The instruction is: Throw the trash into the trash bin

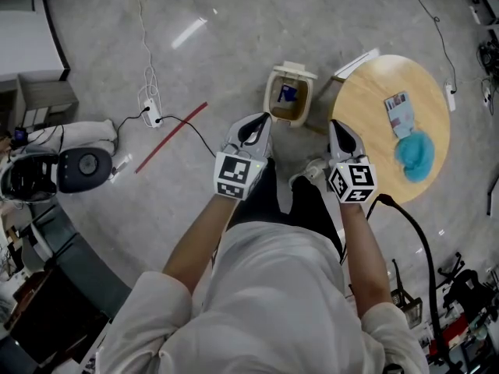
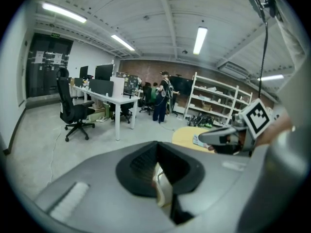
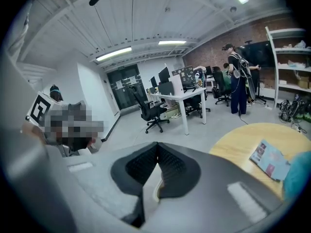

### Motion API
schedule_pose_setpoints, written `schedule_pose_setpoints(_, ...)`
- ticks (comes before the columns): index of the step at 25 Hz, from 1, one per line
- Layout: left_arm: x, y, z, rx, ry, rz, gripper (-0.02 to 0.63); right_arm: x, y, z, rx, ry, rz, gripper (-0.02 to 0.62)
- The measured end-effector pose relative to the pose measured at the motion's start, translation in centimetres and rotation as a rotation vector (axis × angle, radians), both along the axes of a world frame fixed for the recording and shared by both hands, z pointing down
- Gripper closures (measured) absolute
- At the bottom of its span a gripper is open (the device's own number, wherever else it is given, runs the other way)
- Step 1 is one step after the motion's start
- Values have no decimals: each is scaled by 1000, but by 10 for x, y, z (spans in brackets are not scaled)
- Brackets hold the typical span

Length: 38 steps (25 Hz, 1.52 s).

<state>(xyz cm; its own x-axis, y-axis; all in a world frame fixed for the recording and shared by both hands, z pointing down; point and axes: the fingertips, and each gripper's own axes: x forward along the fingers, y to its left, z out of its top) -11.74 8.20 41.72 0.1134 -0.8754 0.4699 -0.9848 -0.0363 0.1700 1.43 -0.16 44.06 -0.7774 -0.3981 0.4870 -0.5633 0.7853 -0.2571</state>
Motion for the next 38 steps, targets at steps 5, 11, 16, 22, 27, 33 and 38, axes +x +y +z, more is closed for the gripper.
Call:
schedule_pose_setpoints(5,5,-4,-8,34,24,13,600,2,-1,-4,1,-6,2,592)
schedule_pose_setpoints(11,1,-6,-9,40,26,-21,600,3,0,-2,-1,-12,1,592)
schedule_pose_setpoints(16,-5,-7,-14,35,23,-24,601,-2,0,-10,2,-14,4,592)
schedule_pose_setpoints(22,-7,-15,-21,14,15,-7,600,-1,-5,-24,14,-13,32,592)
schedule_pose_setpoints(27,-2,-35,-33,22,24,39,601,11,-15,-40,38,-24,87,592)
schedule_pose_setpoints(33,23,-51,-47,46,37,147,601,37,-23,-54,59,-30,174,592)
schedule_pose_setpoints(38,60,-65,-51,36,36,269,601,70,-30,-61,68,-39,274,592)
